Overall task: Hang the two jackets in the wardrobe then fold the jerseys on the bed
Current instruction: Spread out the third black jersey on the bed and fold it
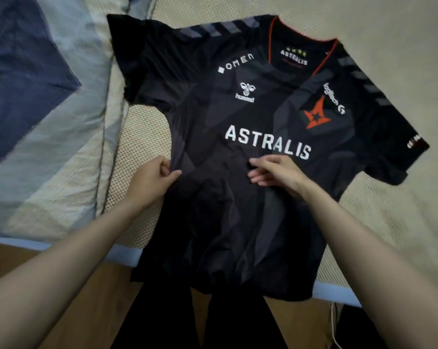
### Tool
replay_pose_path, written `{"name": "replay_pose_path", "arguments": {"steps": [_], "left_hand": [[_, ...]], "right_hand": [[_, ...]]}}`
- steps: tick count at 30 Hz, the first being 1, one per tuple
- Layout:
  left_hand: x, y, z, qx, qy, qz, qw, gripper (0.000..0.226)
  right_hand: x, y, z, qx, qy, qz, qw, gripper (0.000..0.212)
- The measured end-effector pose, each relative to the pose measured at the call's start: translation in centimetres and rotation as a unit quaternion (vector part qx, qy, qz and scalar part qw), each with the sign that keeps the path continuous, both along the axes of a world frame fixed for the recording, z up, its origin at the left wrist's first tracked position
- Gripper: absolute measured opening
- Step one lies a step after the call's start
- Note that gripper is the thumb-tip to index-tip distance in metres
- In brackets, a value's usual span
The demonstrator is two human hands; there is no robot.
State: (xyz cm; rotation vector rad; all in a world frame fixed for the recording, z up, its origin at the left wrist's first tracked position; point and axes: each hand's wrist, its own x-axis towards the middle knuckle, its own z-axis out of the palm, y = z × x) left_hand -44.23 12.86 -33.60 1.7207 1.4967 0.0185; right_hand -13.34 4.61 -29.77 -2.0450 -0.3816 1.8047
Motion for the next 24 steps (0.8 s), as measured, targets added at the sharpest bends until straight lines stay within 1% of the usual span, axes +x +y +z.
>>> {"name": "replay_pose_path", "arguments": {"steps": [2, 3, 5, 6, 8, 9, 11, 12, 13, 16, 17, 20, 21, 22, 23, 24], "left_hand": [[-0.6, -0.4, -0.2, -0.051, -0.017, 0.014, 0.998, 0.032], [-0.9, -0.7, 0.0, -0.093, -0.036, 0.02, 0.995, 0.034], [-2.0, -1.3, 0.4, -0.208, -0.094, 0.041, 0.973, 0.028], [-2.7, -1.7, 0.5, -0.264, -0.111, 0.044, 0.957, 0.028], [-3.9, -2.9, 1.1, -0.351, -0.096, 0.022, 0.931, 0.033], [-4.3, -3.7, 1.4, -0.372, -0.073, 0.003, 0.925, 0.034], [-4.9, -5.4, 2.1, -0.378, -0.04, -0.025, 0.925, 0.032], [-5.0, -6.3, 2.4, -0.378, -0.036, -0.018, 0.925, 0.028], [-5.1, -7.1, 2.6, -0.373, -0.036, 0.001, 0.927, 0.024], [-5.2, -8.7, 3.0, -0.332, -0.043, 0.054, 0.941, 0.014], [-5.3, -9.1, 3.2, -0.321, -0.049, 0.07, 0.943, 0.014], [-6.4, -9.6, 3.1, -0.282, -0.043, 0.116, 0.952, 0.013], [-6.9, -9.6, 3.1, -0.261, -0.039, 0.129, 0.956, 0.015], [-7.4, -9.6, 3.0, -0.239, -0.037, 0.135, 0.961, 0.013], [-7.8, -9.6, 2.9, -0.218, -0.036, 0.14, 0.965, 0.006], [-8.1, -9.6, 2.8, -0.199, -0.035, 0.143, 0.969, 0.009]], "right_hand": [[2.5, -5.2, 0.4, -0.05, -0.031, -0.016, 0.998, 0.027], [3.6, -7.9, 0.5, -0.075, -0.058, -0.017, 0.995, 0.029], [5.4, -13.1, 0.6, -0.121, -0.132, -0.004, 0.984, 0.031], [6.1, -15.4, 0.7, -0.139, -0.174, 0.013, 0.975, 0.037], [6.9, -19.6, 0.9, -0.184, -0.252, 0.065, 0.948, 0.052], [6.9, -21.3, 1.1, -0.206, -0.275, 0.086, 0.935, 0.058], [6.6, -23.4, 1.3, -0.231, -0.27, 0.1, 0.929, 0.067], [6.4, -24.1, 1.4, -0.24, -0.253, 0.104, 0.931, 0.067], [6.1, -24.6, 1.5, -0.244, -0.232, 0.109, 0.935, 0.062], [5.0, -25.9, 1.2, -0.228, -0.177, 0.099, 0.952, 0.035], [4.7, -26.4, 0.9, -0.212, -0.171, 0.081, 0.959, 0.034], [4.5, -28.6, 0.1, -0.171, -0.186, 0.022, 0.967, 0.045], [4.7, -29.4, -0.1, -0.162, -0.203, 0.023, 0.965, 0.045], [5.0, -30.2, -0.2, -0.152, -0.226, 0.025, 0.962, 0.046], [5.4, -31.0, -0.3, -0.139, -0.248, 0.02, 0.959, 0.045], [5.7, -31.7, -0.4, -0.127, -0.264, 0.01, 0.956, 0.044]]}}
